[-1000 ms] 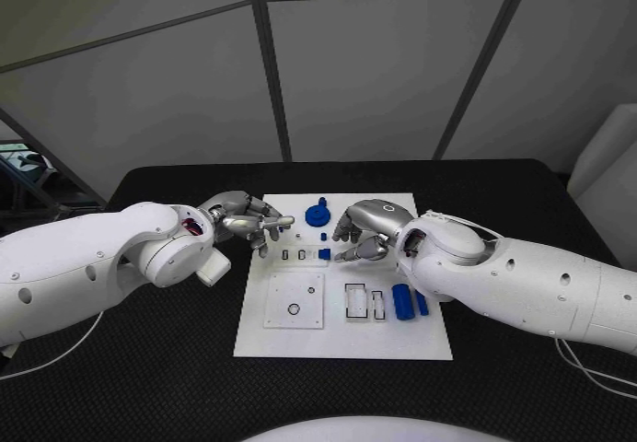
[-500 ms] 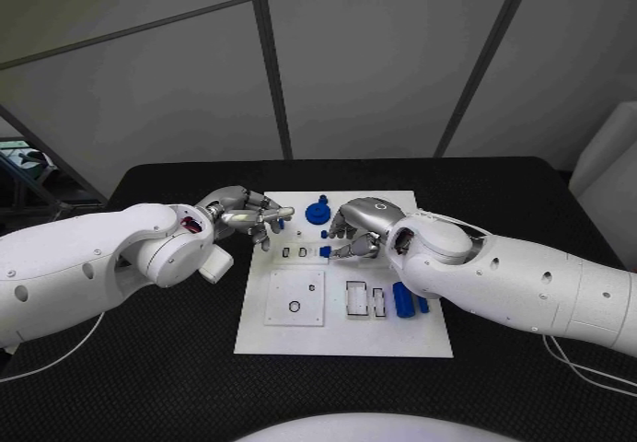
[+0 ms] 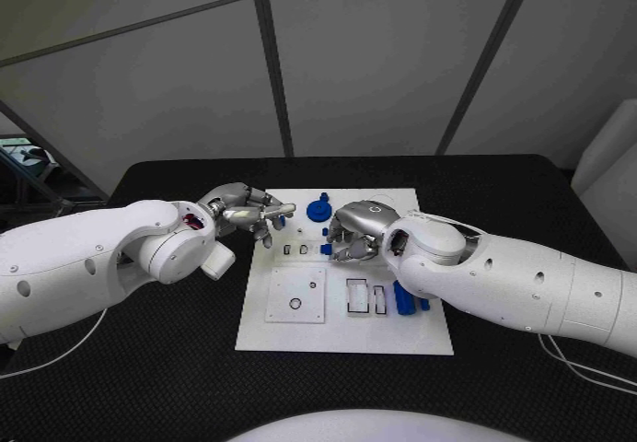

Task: Assemble the parts on the task board

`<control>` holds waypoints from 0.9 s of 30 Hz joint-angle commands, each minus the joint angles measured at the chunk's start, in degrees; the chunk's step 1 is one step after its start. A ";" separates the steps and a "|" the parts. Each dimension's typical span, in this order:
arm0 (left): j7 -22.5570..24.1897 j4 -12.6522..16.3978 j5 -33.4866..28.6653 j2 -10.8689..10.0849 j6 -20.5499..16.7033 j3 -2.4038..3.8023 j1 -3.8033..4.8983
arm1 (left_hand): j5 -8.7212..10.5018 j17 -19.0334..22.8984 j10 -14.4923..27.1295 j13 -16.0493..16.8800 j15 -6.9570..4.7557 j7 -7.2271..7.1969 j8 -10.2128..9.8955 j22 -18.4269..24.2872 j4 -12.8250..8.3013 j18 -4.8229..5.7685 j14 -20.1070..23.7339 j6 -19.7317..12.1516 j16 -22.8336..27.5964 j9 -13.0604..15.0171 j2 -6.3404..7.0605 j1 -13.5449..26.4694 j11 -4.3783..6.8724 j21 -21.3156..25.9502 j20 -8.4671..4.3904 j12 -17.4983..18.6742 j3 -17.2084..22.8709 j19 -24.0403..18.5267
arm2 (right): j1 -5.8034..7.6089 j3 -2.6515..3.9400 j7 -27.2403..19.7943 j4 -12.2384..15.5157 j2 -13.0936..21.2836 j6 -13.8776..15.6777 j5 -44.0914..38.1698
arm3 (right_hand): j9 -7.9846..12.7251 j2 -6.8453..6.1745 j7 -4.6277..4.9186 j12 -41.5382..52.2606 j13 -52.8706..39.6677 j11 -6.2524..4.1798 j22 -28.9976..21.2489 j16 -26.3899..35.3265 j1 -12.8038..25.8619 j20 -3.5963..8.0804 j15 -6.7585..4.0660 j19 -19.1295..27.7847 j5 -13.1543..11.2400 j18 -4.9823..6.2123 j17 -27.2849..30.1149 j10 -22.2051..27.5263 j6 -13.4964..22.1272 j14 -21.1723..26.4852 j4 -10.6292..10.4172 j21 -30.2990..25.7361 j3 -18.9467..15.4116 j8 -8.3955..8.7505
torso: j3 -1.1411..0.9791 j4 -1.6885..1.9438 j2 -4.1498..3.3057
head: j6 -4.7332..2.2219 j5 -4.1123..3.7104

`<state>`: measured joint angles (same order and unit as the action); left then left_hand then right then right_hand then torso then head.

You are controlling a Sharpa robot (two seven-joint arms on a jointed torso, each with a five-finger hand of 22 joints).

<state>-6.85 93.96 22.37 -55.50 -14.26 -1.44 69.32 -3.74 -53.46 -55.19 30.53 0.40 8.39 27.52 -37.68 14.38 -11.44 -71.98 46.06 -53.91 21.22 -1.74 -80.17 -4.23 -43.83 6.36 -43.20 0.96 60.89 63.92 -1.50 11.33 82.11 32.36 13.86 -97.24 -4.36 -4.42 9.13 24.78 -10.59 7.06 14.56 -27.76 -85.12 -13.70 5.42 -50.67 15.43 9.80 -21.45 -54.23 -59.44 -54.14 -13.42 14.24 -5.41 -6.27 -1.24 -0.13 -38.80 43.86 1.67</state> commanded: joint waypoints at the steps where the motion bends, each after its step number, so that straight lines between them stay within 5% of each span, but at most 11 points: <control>1: 1.06 0.05 -0.43 0.08 0.03 0.02 0.04 | -0.22 -0.07 -0.08 -0.08 0.06 0.26 -0.20 0.08 0.05 0.96 -0.12 0.08 -0.26 -0.08 0.29 -0.30 -0.04 0.23 0.19 0.01 0.34 0.11 | -0.10 -0.17 -0.38 -0.12 -0.13 -2.47 -0.75 | -0.08 0.47 -0.12 0.49 -0.09 0.07 0.02 -0.47 -0.20 -0.07 -0.08 0.25 0.26 0.14 0.10 0.35 0.49 0.64 0.08 -0.20 -0.37 -0.19 | 0.01 -0.07 0.00 | 0.08 0.09; 27: 0.23 -0.32 -0.43 0.38 0.64 0.02 0.05 | -0.24 -0.16 -0.19 -0.27 0.06 0.27 -0.24 0.14 0.08 0.95 -0.33 0.05 -0.55 -0.29 0.30 -0.46 -0.03 0.32 0.20 -0.09 0.51 0.31 | -0.17 -0.23 0.02 -1.16 -1.43 -4.21 -2.86 | -0.16 2.29 -0.81 3.05 0.26 -0.92 0.80 -4.43 -2.69 -0.08 -1.00 0.01 0.14 0.36 0.60 0.00 -0.47 1.07 0.72 0.40 0.84 -1.08 | 0.00 -0.10 -0.03 | 0.50 0.15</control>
<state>-6.90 93.65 22.21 -55.18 -14.13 -1.44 69.31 -3.74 -53.53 -55.19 30.31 0.40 8.39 27.52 -37.57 14.54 -11.44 -71.98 46.06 -54.15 20.98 -1.74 -80.16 -4.23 -43.83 6.36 -43.20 1.12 60.90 64.07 -1.44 11.28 81.11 31.05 12.31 -99.42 -4.47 -2.08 8.46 27.54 -10.39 6.63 15.40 -31.83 -87.46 -13.69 4.80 -50.68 15.43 9.80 -20.90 -54.25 -59.80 -53.12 -12.87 14.41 -4.86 -7.05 -1.25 -0.21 -38.81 44.32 1.81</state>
